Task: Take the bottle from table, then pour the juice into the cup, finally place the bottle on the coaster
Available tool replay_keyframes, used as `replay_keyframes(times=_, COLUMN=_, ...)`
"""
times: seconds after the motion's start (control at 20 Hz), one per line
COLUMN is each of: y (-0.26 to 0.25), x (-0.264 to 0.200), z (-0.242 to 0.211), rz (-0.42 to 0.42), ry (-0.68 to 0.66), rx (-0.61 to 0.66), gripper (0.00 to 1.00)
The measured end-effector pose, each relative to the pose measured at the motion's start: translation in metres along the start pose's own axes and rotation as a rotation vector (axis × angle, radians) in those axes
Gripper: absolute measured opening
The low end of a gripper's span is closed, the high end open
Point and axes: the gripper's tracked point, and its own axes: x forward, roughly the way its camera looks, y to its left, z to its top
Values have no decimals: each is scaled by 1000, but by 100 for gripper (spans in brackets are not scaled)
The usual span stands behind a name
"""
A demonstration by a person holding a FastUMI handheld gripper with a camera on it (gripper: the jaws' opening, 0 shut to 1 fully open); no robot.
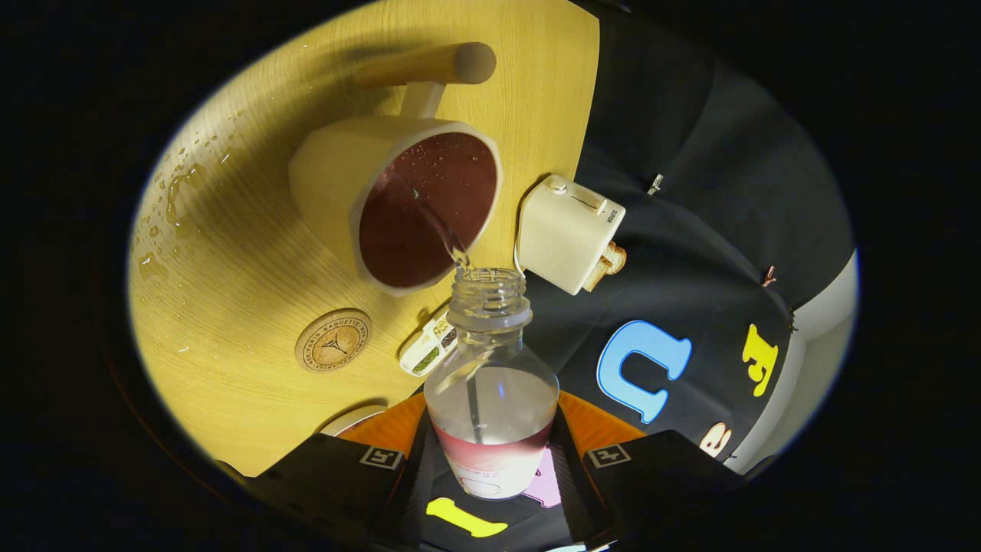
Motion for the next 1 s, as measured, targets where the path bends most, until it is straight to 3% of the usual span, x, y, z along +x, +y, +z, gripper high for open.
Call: replay_keyframes(times=1.0, y=-10, x=2, z=3, rz=-1, ry=-10, rx=-98, gripper=71)
